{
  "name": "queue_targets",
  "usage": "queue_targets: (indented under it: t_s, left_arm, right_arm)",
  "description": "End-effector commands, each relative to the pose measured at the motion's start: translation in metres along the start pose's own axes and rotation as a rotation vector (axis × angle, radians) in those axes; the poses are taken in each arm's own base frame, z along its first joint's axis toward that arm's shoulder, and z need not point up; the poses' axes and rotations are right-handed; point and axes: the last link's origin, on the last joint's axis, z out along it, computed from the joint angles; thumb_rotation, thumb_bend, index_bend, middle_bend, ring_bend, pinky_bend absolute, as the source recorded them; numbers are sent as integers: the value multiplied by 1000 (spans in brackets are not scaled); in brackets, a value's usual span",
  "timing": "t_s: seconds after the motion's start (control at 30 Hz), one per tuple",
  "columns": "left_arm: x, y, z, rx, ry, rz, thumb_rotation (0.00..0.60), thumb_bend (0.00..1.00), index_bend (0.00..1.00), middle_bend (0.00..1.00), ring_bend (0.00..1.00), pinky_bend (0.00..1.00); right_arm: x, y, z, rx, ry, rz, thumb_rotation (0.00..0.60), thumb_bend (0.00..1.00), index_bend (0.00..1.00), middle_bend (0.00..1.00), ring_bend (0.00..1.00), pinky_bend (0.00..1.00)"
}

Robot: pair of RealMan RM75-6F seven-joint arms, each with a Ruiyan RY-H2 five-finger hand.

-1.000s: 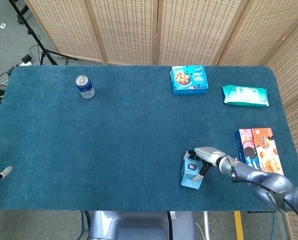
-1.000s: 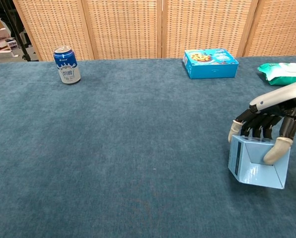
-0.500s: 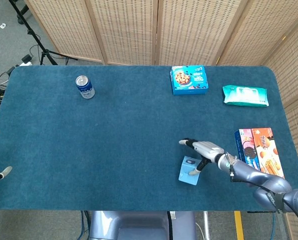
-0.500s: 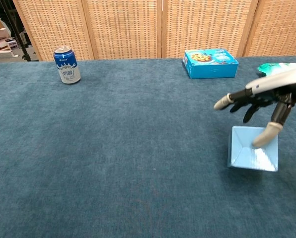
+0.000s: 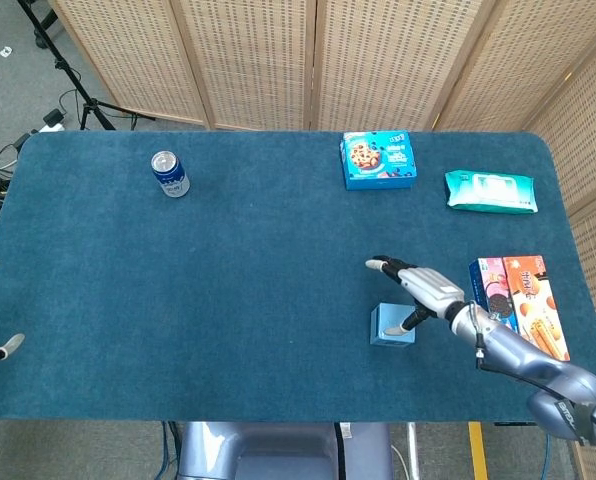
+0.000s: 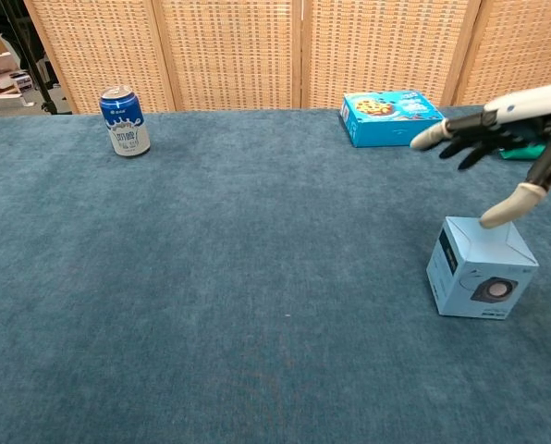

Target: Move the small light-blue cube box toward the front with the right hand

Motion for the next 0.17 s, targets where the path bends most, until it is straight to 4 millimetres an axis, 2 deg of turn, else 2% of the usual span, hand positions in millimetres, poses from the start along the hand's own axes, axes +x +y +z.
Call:
queue_targets:
  t_s: [0.03, 0.17]
  left_arm:
    - [0, -1, 0, 1, 0, -1, 600, 0, 0, 0, 0, 0]
    - [0, 0, -1, -6, -2, -5, 600, 0, 0, 0, 0, 0]
  right_arm:
    - [-6, 10, -37, 94, 208, -123, 600, 0, 0, 0, 0, 24]
    - [-21, 29, -57, 96, 369, -250, 600, 0, 0, 0, 0, 0]
